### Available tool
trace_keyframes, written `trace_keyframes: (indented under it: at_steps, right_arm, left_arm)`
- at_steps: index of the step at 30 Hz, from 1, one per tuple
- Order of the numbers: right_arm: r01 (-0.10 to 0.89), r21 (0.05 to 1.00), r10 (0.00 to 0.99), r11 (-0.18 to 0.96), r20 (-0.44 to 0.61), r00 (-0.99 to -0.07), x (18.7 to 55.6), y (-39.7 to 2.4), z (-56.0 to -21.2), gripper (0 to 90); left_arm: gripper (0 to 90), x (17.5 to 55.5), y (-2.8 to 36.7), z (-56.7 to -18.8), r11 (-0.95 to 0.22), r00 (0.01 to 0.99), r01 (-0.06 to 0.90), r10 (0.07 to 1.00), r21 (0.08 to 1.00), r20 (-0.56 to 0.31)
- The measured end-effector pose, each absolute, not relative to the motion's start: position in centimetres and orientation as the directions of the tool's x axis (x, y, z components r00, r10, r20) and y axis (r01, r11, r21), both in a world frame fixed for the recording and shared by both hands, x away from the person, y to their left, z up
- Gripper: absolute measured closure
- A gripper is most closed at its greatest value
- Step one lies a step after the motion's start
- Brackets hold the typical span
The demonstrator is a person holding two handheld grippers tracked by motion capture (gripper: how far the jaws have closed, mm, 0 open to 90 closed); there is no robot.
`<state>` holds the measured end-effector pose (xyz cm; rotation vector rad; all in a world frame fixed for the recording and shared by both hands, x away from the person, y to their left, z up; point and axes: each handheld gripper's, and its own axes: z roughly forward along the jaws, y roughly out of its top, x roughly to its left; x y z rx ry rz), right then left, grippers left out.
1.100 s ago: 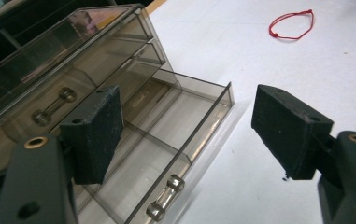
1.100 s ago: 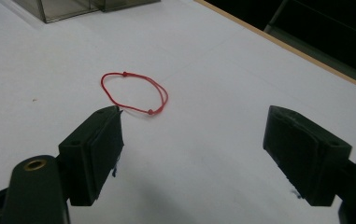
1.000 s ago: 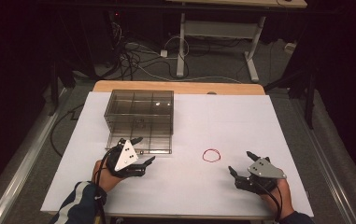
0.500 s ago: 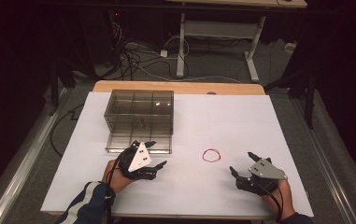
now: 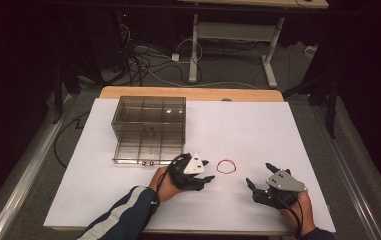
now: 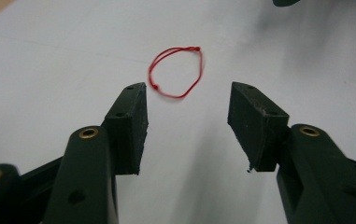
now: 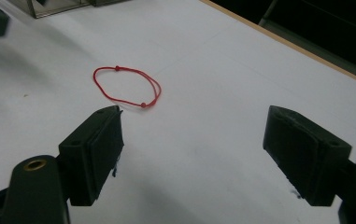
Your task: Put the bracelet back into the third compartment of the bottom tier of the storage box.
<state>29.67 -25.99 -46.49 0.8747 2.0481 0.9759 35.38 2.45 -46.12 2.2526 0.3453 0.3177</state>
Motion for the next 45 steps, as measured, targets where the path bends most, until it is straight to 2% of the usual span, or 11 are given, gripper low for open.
trace_keyframes:
  at_steps: [8, 14, 15, 16, 24, 31, 45]
  right_arm:
    - [0.269, 0.827, 0.789, 0.494, -0.297, -0.538, 29.6, -25.9, -46.6, 20.7]
    - [0.268, 0.823, 0.783, 0.501, -0.298, -0.546, 29.6, -25.9, -46.6, 20.8]
    - [0.268, 0.823, 0.783, 0.501, -0.298, -0.546, 29.6, -25.9, -46.6, 20.8]
    - [0.271, 0.823, 0.783, 0.499, -0.295, -0.547, 29.6, -25.8, -46.7, 20.8]
    - [0.269, 0.819, 0.777, 0.507, -0.299, -0.554, 29.6, -25.7, -46.7, 20.8]
    - [0.268, 0.819, 0.777, 0.507, -0.300, -0.553, 29.6, -25.7, -46.7, 20.8]
    - [0.263, 0.823, 0.782, 0.504, -0.305, -0.543, 29.6, -25.7, -46.7, 20.8]
  left_arm:
    - [59.9, 37.2, -1.2, -47.3, -0.644, 0.943, 0.180, 0.328, 0.743, 0.056]
    - [67.0, 38.6, -2.4, -48.0, -0.651, 0.933, 0.239, 0.360, 0.721, 0.017]
    - [70.5, 38.6, -2.4, -48.0, -0.651, 0.933, 0.239, 0.360, 0.721, 0.017]
    - [70.7, 39.2, -2.6, -48.2, -0.660, 0.932, 0.266, 0.362, 0.703, -0.012]
    - [86.9, 39.5, -2.8, -48.2, -0.665, 0.928, 0.281, 0.372, 0.692, -0.019]
    - [87.5, 39.3, -2.7, -48.0, -0.678, 0.939, 0.239, 0.343, 0.695, 0.013]
    - [87.5, 37.2, -0.5, -46.6, -0.609, 0.943, 0.177, 0.329, 0.773, 0.044]
